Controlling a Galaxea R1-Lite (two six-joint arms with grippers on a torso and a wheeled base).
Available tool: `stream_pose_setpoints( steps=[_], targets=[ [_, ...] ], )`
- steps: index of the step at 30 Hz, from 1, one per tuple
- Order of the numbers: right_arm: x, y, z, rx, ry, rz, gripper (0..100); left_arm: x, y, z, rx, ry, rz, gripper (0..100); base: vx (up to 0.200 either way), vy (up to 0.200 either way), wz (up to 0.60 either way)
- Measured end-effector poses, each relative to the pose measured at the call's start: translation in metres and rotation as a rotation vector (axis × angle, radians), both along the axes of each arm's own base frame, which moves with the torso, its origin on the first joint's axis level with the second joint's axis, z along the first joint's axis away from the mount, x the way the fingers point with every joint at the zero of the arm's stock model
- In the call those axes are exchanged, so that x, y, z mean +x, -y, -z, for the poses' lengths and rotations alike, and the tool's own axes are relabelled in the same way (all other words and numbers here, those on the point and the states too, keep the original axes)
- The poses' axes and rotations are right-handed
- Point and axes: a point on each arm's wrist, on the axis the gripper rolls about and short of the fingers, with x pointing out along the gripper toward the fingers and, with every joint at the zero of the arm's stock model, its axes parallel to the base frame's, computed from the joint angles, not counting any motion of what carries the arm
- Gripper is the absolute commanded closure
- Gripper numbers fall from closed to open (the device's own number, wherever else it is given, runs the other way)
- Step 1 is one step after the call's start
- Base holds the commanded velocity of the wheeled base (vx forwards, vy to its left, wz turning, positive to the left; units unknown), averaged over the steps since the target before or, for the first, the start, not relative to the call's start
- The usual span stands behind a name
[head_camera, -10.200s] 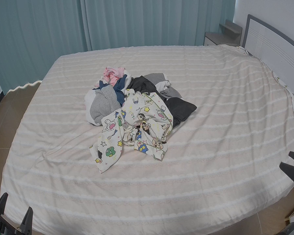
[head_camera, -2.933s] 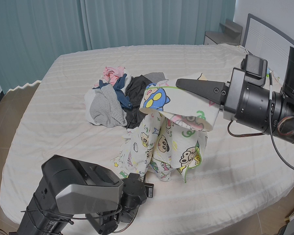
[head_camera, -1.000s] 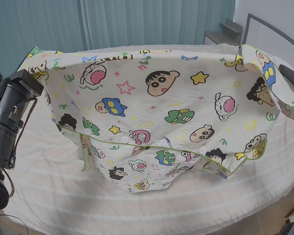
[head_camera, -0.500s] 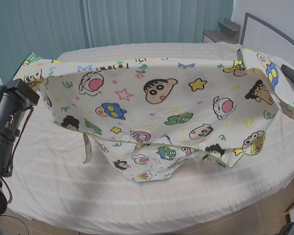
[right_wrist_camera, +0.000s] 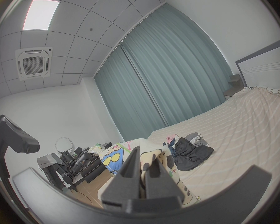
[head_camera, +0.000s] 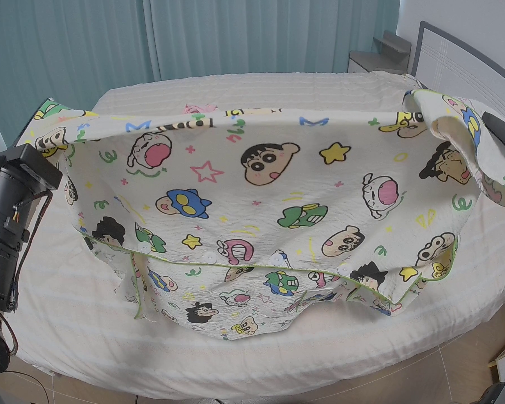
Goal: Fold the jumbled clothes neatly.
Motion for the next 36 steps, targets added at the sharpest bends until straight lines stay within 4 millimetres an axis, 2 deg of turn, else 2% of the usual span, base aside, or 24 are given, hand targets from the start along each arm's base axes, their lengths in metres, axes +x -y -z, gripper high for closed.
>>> stream_pose_setpoints(
  steps=[36],
  targets=[
    [0.006, -0.003, 0.001, -0.01, -0.013, -0.006, 100, -0.016, -0.015, -0.008, -0.014, 0.026, -0.037, 100, 0.0, 0.2, 0.0]
  ],
)
